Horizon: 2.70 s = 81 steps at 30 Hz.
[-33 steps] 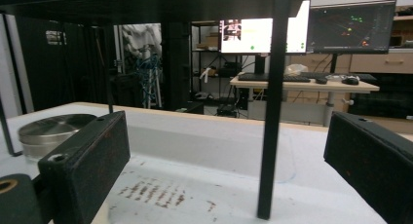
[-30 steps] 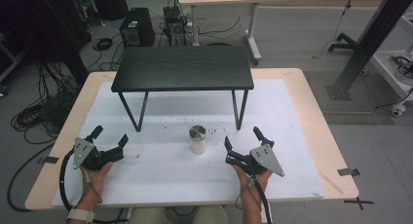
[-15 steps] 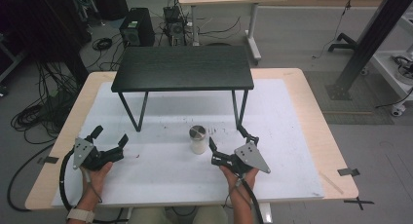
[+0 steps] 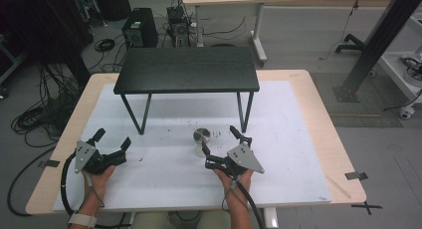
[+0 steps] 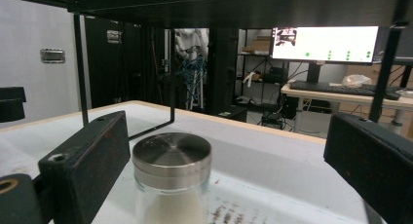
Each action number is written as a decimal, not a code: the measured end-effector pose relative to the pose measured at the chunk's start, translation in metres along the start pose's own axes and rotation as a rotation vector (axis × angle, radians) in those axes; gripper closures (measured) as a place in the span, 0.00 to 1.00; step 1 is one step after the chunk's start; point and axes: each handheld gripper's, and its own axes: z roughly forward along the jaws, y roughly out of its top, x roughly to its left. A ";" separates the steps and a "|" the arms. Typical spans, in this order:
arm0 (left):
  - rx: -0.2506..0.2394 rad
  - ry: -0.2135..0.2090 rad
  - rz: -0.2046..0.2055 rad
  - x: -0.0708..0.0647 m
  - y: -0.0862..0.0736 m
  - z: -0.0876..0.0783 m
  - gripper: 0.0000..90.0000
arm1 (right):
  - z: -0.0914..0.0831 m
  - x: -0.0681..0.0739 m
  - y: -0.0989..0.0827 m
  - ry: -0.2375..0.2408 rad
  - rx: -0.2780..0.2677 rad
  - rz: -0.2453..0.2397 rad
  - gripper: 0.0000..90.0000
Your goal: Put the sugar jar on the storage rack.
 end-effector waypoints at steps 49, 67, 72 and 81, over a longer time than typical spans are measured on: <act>-0.001 0.000 0.000 0.000 0.000 0.000 0.01 | 0.040 0.020 -0.020 0.046 0.065 -0.001 0.04; 0.000 0.000 0.000 0.000 0.000 0.000 0.01 | 0.039 0.020 -0.023 0.042 0.072 0.002 0.05; 0.000 0.000 -0.001 0.000 0.000 0.000 0.01 | 0.039 0.020 -0.023 0.041 0.071 0.002 0.05; -0.001 0.000 -0.001 0.000 0.000 0.000 0.01 | 0.039 0.020 -0.022 0.043 0.071 0.000 0.05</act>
